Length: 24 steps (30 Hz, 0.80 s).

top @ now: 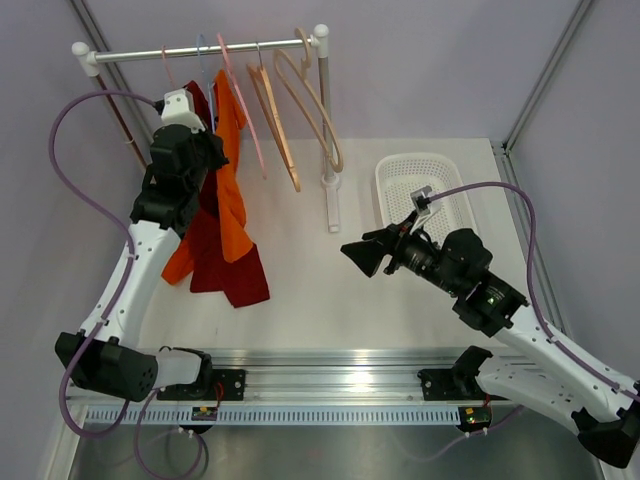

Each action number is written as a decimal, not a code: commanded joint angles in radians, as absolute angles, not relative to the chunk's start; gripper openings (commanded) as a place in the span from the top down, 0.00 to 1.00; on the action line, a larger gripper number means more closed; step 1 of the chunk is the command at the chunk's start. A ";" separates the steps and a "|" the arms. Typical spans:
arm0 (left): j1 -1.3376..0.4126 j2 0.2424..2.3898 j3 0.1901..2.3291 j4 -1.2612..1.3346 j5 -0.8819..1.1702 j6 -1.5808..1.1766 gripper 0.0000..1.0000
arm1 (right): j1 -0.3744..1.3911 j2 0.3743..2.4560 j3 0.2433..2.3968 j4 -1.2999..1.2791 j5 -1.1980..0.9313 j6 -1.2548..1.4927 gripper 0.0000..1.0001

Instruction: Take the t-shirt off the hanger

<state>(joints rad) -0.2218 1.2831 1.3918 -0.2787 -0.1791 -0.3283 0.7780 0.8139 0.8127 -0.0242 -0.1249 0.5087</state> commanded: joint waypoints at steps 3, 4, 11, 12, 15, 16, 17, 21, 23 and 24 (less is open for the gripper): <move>-0.219 1.229 1.404 -0.092 -0.164 -0.262 1.00 | 0.787 0.784 0.815 0.011 -0.123 0.502 0.12; -0.219 1.220 1.404 -0.092 -0.154 -0.274 1.00 | 0.785 0.784 0.808 0.015 -0.120 0.502 0.12; -0.252 1.048 1.261 -0.081 -0.216 -0.333 1.00 | 0.787 0.818 0.807 0.031 -0.150 0.494 0.12; -0.252 1.028 1.241 -0.086 -0.222 -0.345 1.00 | 0.787 0.822 0.807 0.035 -0.156 0.495 0.12; -0.252 0.962 1.165 -0.118 -0.259 -0.380 1.00 | 0.787 0.834 0.807 0.052 -0.169 0.503 0.11; -0.253 0.944 1.145 -0.136 -0.259 -0.394 1.00 | 0.785 0.836 0.811 0.052 -0.172 0.505 0.10; -0.253 0.921 1.119 -0.143 -0.253 -0.402 1.00 | 0.787 0.836 0.821 0.055 -0.179 0.512 0.10; -0.262 0.760 0.970 -0.187 -0.193 -0.451 1.00 | 0.787 0.853 0.847 0.092 -0.172 0.570 0.14; -0.265 0.657 0.902 -0.238 -0.144 -0.463 1.00 | 0.798 0.888 0.854 0.142 -0.147 0.644 0.27; -0.265 0.622 0.870 -0.279 -0.103 -0.460 1.00 | 0.811 0.917 0.853 0.190 -0.129 0.666 0.32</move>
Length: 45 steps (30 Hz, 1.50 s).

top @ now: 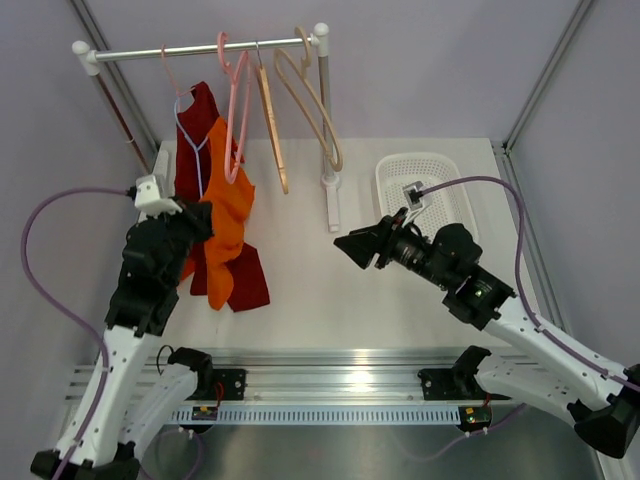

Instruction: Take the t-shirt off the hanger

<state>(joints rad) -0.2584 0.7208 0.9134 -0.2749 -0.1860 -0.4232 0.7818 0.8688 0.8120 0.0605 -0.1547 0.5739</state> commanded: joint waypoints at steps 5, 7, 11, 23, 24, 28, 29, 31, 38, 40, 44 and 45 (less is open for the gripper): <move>-0.265 0.387 0.775 -0.379 0.063 -0.442 1.00 | 0.977 1.060 0.902 0.310 0.033 0.727 0.43; -0.265 0.327 0.746 -0.440 0.133 -0.468 1.00 | 1.015 1.151 0.946 0.336 0.041 0.710 0.43; -0.288 0.213 0.683 -0.495 0.216 -0.498 1.00 | 1.089 1.311 1.090 0.397 0.031 0.709 0.38; -0.319 0.143 0.678 -0.495 0.291 -0.525 1.00 | 1.132 1.574 1.295 0.391 0.165 0.716 0.43; -0.321 0.141 0.678 -0.494 0.293 -0.525 1.00 | 1.131 1.575 1.289 0.385 0.175 0.721 0.45; -0.327 0.146 0.680 -0.495 0.302 -0.512 1.00 | 1.132 1.604 1.304 0.354 0.132 0.747 0.46; -0.328 0.144 0.681 -0.495 0.296 -0.509 1.00 | 1.134 1.606 1.299 0.351 0.136 0.753 0.46; -0.328 0.138 0.683 -0.495 0.282 -0.511 1.00 | 1.149 1.600 1.264 0.365 0.167 0.762 0.46; -0.328 0.146 0.707 -0.494 0.287 -0.517 1.00 | 1.161 1.628 1.241 0.403 0.147 0.818 0.46; -0.328 0.146 0.709 -0.495 0.272 -0.509 1.00 | 1.167 1.609 1.223 0.405 0.178 0.805 0.46; -0.330 0.155 0.700 -0.491 0.294 -0.523 1.00 | 1.170 1.578 1.189 0.446 0.199 0.767 0.54; -0.330 0.155 0.698 -0.491 0.293 -0.526 1.00 | 1.170 1.589 1.193 0.442 0.193 0.765 0.58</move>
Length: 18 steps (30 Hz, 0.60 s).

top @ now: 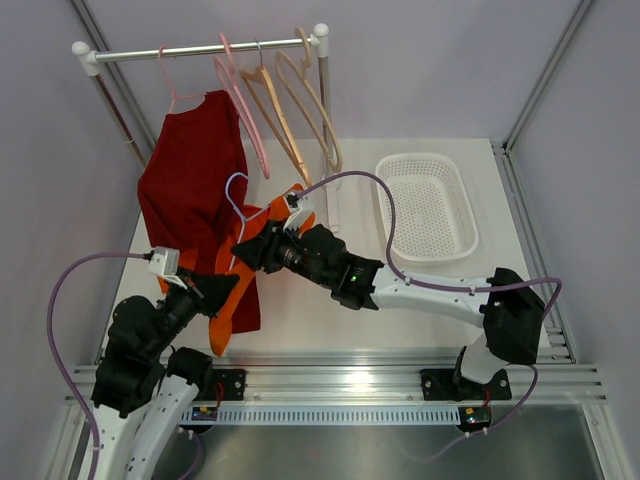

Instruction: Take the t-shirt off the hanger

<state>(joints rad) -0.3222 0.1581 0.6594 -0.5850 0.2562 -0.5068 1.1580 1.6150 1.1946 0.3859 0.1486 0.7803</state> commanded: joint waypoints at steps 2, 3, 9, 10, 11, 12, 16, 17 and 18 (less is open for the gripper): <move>-0.330 0.150 0.695 -0.489 0.298 -0.529 1.00 | 1.169 1.608 1.213 0.457 0.150 0.767 0.64; -0.330 0.149 0.695 -0.491 0.307 -0.532 1.00 | 1.169 1.629 1.219 0.478 0.137 0.772 0.64; -0.330 0.150 0.696 -0.492 0.333 -0.534 1.00 | 1.169 1.675 1.259 0.526 0.092 0.759 0.71; -0.330 0.150 0.698 -0.492 0.334 -0.532 1.00 | 1.169 1.677 1.258 0.531 0.094 0.761 0.72; -0.330 0.155 0.701 -0.492 0.334 -0.532 1.00 | 1.170 1.674 1.253 0.541 0.094 0.761 0.71; -0.330 0.158 0.703 -0.492 0.340 -0.528 1.00 | 1.169 1.669 1.244 0.545 0.095 0.761 0.73; -0.330 0.164 0.716 -0.494 0.344 -0.491 0.81 | 1.169 1.620 1.187 0.566 0.110 0.775 0.89; -0.330 0.173 0.742 -0.500 0.342 -0.464 0.68 | 1.170 1.594 1.160 0.561 0.113 0.781 0.91; -0.330 0.179 0.764 -0.508 0.333 -0.451 0.58 | 1.169 1.580 1.148 0.557 0.110 0.781 0.93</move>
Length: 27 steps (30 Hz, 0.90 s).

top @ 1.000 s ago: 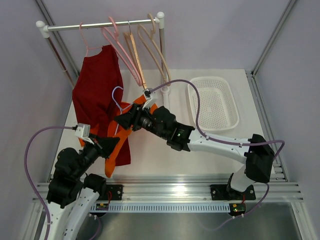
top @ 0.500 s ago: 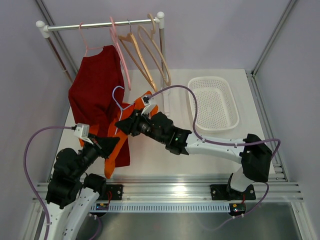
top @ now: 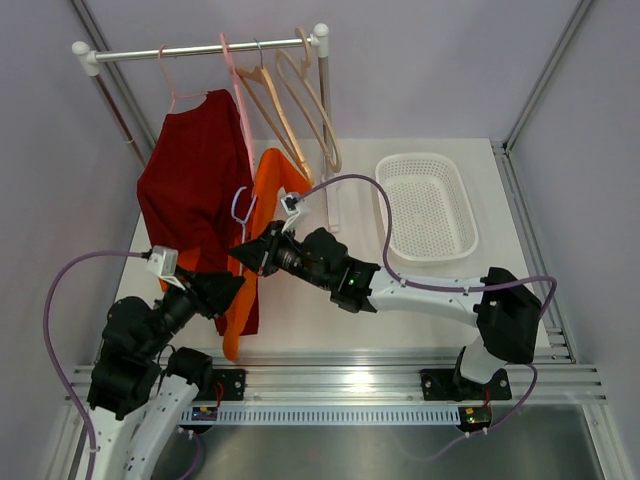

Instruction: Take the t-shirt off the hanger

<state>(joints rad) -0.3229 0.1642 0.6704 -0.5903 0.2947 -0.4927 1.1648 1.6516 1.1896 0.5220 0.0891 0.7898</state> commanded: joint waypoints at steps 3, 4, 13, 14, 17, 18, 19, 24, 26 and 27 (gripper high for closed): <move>-0.330 0.213 0.842 -0.511 0.324 -0.439 0.50 | 1.170 1.537 1.112 0.529 0.095 0.778 0.97; -0.328 0.227 0.860 -0.509 0.327 -0.443 0.50 | 1.170 1.529 1.105 0.522 0.092 0.778 0.98; -0.328 0.389 0.903 -0.368 0.347 -0.549 0.51 | 1.169 1.480 1.081 0.445 0.066 0.782 1.00; -0.328 0.411 0.908 -0.367 0.357 -0.540 0.56 | 1.170 1.474 1.089 0.439 0.060 0.784 1.00; -0.328 0.468 0.905 -0.356 0.373 -0.520 0.58 | 1.170 1.470 1.126 0.382 0.054 0.776 1.00; -0.330 0.478 0.900 -0.351 0.368 -0.517 0.58 | 1.170 1.470 1.134 0.368 0.046 0.772 1.00; -0.330 0.485 0.900 -0.342 0.359 -0.511 0.57 | 1.169 1.470 1.138 0.362 0.040 0.773 1.00; -0.336 0.557 0.908 -0.285 0.336 -0.514 0.55 | 1.169 1.479 1.150 0.357 0.023 0.776 1.00; -0.356 0.583 0.914 -0.269 0.342 -0.511 0.55 | 1.170 1.483 1.152 0.361 0.025 0.778 1.00; -0.365 0.600 0.914 -0.268 0.336 -0.512 0.56 | 1.170 1.482 1.154 0.359 0.026 0.776 1.00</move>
<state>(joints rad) -0.3435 0.5602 0.8883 -0.3584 0.3305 -0.5213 1.1633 1.5227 1.0962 0.3374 0.0601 0.7822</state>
